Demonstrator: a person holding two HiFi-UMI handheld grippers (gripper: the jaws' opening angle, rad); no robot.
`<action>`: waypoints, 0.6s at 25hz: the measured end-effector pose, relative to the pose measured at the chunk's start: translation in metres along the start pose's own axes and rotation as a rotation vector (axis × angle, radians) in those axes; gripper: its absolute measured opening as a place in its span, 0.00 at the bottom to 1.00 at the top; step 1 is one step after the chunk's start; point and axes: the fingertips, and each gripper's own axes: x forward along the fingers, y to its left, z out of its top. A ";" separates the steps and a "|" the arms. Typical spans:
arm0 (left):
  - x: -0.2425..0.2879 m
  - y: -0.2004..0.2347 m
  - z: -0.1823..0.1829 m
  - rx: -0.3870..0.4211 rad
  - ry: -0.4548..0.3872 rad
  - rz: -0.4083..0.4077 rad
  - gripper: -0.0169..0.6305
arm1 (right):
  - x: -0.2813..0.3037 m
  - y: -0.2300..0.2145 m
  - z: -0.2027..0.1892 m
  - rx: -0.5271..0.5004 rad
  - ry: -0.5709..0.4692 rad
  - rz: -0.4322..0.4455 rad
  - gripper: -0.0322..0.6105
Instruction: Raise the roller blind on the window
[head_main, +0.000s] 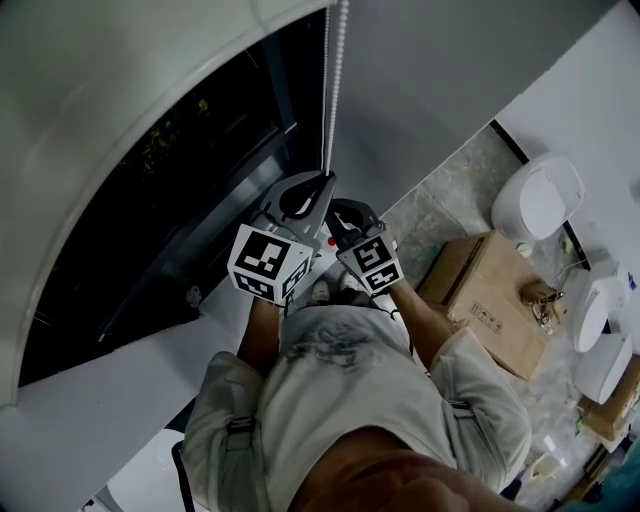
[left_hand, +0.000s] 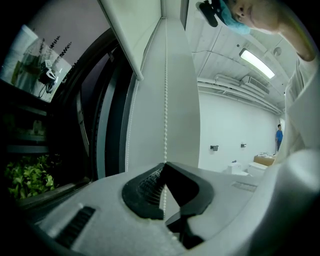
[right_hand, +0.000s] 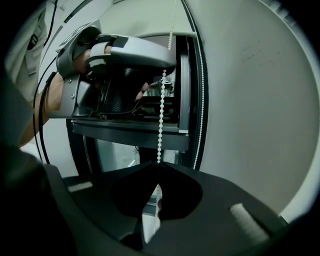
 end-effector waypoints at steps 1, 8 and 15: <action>0.000 0.000 -0.003 -0.003 0.004 0.000 0.04 | 0.001 0.001 -0.003 0.002 0.005 0.001 0.07; 0.000 -0.001 -0.026 -0.021 0.045 -0.002 0.04 | 0.005 0.004 -0.024 0.010 0.052 0.006 0.07; -0.006 -0.001 -0.036 -0.034 0.056 0.001 0.04 | 0.006 0.010 -0.032 0.020 0.072 0.010 0.07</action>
